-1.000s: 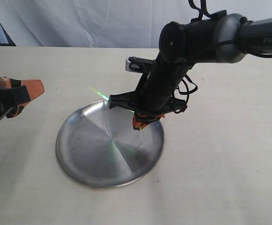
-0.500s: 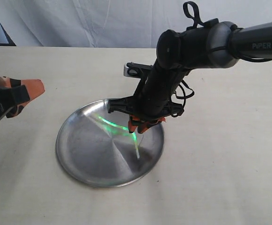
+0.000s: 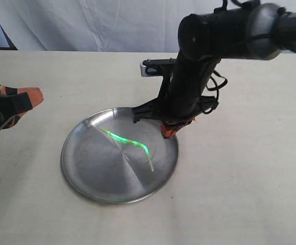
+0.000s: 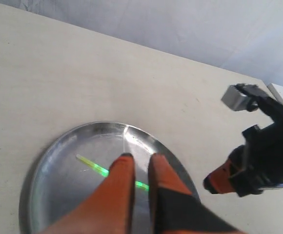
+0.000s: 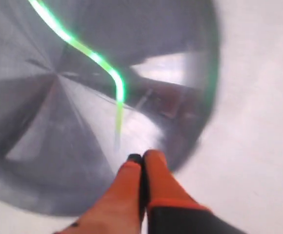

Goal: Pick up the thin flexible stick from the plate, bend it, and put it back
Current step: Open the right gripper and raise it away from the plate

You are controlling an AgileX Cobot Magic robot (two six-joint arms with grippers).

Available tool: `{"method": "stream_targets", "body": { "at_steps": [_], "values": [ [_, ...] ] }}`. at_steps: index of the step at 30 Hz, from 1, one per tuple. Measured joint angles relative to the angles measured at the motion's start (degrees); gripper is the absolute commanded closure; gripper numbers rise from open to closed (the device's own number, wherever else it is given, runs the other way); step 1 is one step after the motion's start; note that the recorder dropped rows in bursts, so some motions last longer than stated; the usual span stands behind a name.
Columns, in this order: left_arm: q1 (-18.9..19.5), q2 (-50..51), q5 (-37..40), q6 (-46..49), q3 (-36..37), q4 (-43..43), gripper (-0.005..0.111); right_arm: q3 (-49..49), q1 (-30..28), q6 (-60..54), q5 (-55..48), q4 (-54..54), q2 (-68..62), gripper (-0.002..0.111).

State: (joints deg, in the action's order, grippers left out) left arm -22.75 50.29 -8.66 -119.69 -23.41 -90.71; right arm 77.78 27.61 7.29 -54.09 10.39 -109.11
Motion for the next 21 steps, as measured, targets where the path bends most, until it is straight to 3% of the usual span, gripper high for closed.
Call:
{"method": "stream_targets", "body": {
  "at_steps": [5,15,21],
  "values": [
    [0.00,-0.80,0.44,0.00,0.00,0.00,0.106,-2.67,0.00,-3.02,-1.17,-0.08,10.26,0.108],
    [0.00,-5.92,2.20,0.24,0.00,-2.61,0.106,-23.80,0.00,-8.26,12.86,4.50,43.14,0.108],
    [0.00,-6.03,2.20,0.24,0.00,-2.95,0.106,-25.84,0.00,-8.38,13.09,5.24,54.74,0.108]
  ]
}}
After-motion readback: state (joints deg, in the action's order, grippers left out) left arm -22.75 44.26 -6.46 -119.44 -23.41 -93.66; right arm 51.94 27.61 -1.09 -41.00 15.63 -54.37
